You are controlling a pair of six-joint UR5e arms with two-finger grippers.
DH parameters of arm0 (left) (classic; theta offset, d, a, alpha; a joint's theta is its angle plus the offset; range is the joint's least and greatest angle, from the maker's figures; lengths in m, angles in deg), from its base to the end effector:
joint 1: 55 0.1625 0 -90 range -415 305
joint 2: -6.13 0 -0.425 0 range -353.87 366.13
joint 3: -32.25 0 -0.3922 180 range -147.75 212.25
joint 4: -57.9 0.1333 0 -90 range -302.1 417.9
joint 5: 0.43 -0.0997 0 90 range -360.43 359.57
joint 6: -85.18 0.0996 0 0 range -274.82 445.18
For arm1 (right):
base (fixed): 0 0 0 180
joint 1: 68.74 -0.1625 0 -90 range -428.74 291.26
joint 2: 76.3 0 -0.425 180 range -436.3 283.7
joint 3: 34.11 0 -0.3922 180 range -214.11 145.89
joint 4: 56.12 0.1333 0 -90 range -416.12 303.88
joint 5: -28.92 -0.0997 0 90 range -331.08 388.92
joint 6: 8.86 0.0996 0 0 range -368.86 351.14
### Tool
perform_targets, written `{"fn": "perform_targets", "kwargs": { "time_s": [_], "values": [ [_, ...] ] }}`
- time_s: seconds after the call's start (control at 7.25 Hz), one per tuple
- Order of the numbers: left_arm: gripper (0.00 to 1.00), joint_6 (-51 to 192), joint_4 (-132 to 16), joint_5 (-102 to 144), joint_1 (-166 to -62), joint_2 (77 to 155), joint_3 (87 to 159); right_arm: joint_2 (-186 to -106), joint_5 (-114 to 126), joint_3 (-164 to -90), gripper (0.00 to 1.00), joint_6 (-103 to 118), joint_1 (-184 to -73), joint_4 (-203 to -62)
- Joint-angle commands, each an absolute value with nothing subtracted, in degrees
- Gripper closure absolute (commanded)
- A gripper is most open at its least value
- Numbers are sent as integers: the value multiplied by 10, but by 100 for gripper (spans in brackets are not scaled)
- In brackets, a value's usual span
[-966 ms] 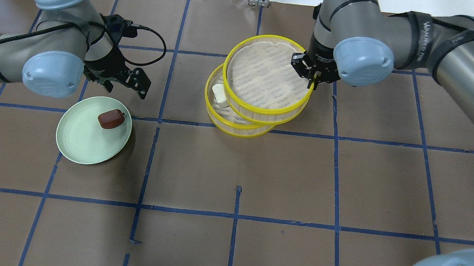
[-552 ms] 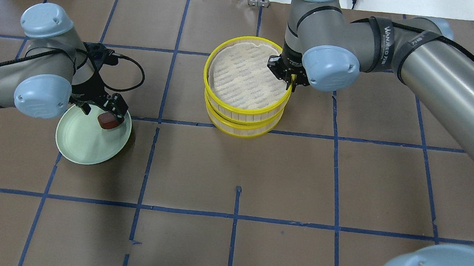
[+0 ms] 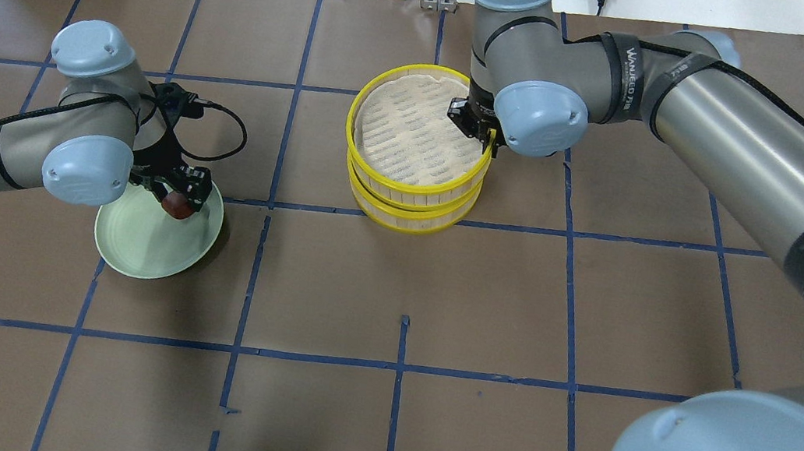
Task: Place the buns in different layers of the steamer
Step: 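Grasp the brown bun on the plate with the left gripper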
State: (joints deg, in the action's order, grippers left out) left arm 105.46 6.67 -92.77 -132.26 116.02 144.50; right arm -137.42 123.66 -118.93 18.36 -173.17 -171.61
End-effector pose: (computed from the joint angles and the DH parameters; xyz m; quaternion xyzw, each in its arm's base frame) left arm -0.0094 -0.5446 0.1938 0.0663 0.9972 0.0340 0.0112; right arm 0.2874 -0.6149 0.2809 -0.1119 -0.9927 0.0293 0.0331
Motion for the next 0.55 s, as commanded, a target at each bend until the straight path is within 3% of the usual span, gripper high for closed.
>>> {"fn": "perform_targets", "kwargs": {
  "time_s": [0.0,0.41],
  "values": [
    [80,1039,70,-924,-1323,1148,1437,-1372,1237,-1190,93,180,-1732,-1715],
    [81,1018,8,-923,-1334,1068,1419,-1376,1238,-1195,93,188,-1746,-1706]
  ]
}}
